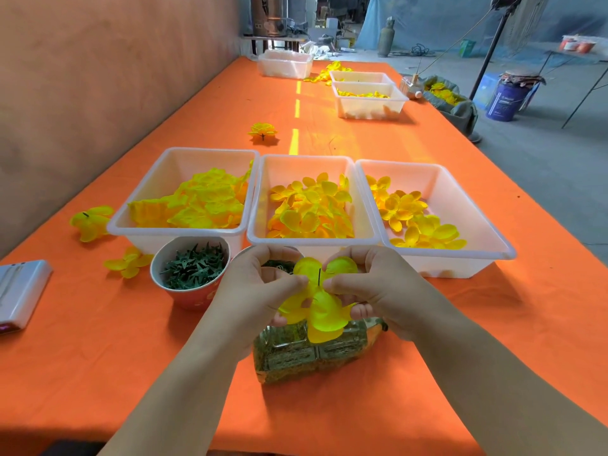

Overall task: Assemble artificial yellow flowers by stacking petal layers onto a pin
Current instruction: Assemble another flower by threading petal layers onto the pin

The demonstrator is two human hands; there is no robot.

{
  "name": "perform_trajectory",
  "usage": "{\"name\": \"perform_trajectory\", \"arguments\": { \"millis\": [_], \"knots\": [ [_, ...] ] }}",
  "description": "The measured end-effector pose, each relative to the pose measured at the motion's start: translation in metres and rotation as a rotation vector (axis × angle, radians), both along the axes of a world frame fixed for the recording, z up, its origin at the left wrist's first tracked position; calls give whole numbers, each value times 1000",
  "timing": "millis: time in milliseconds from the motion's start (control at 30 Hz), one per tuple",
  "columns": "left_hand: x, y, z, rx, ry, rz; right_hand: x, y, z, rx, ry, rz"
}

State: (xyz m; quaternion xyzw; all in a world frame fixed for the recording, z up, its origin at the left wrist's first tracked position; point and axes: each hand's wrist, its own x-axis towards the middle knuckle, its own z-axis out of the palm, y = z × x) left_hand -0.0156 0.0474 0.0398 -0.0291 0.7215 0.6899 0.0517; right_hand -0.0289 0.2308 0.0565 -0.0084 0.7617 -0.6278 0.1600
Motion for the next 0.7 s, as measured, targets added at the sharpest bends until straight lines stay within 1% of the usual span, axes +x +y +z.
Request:
{"name": "perform_trajectory", "arguments": {
  "millis": [100,233,367,467,533,633,700],
  "knots": [
    [-2,-1,-3,-87,39,17,-1,0,-1,30,3,2],
    [-4,0,-5,-122,76,27,0,1,-1,108,36,-8],
    [-6,2,-7,-140,158,52,2,2,-1,126,62,-2],
    [-9,4,-7,-200,219,82,3,1,-2,131,78,-15],
    [-11,4,-7,-242,236,92,4,1,-2,137,85,-12],
    [-13,5,-9,-249,241,74,5,1,0,160,111,-20],
    [-14,5,-10,-251,238,61,5,1,0,137,102,-17]
  ]
}}
